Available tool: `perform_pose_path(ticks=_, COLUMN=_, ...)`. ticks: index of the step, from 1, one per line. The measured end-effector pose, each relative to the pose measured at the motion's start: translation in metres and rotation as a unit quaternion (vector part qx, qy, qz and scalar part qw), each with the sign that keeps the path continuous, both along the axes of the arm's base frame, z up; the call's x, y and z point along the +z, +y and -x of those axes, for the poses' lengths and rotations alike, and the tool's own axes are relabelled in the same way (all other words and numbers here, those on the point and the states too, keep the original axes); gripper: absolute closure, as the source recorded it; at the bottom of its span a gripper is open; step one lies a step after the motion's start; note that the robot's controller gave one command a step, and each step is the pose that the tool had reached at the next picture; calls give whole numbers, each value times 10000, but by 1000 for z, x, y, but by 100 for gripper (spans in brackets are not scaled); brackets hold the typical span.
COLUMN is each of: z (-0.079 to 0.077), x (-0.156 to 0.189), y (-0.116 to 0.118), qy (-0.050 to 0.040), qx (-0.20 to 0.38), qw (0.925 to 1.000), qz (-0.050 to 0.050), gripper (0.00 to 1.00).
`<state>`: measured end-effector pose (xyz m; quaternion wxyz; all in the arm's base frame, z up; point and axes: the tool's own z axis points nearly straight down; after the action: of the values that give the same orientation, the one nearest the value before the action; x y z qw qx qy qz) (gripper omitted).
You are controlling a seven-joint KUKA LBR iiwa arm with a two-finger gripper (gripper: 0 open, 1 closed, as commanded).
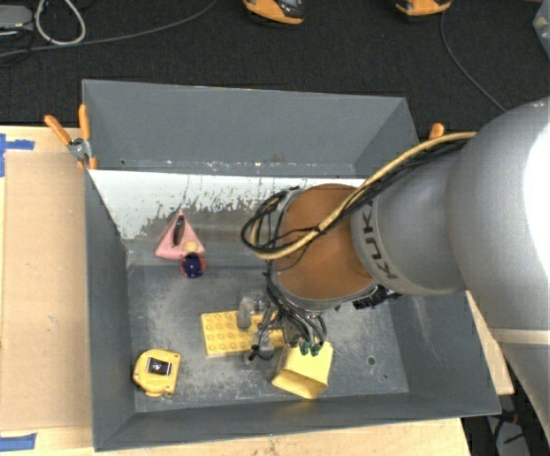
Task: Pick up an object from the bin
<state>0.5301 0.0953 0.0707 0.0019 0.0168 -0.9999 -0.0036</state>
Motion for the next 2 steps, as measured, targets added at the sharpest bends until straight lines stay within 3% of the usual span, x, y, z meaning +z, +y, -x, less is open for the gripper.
perform_pose_path(ticks=1, z=5, x=47, y=-5, qy=45, qx=94, qw=9999, qz=9, gripper=100)
perform_pose_path(ticks=2, z=-15, x=114, y=3, qy=37, qx=166, qw=9999, qz=6, gripper=100)
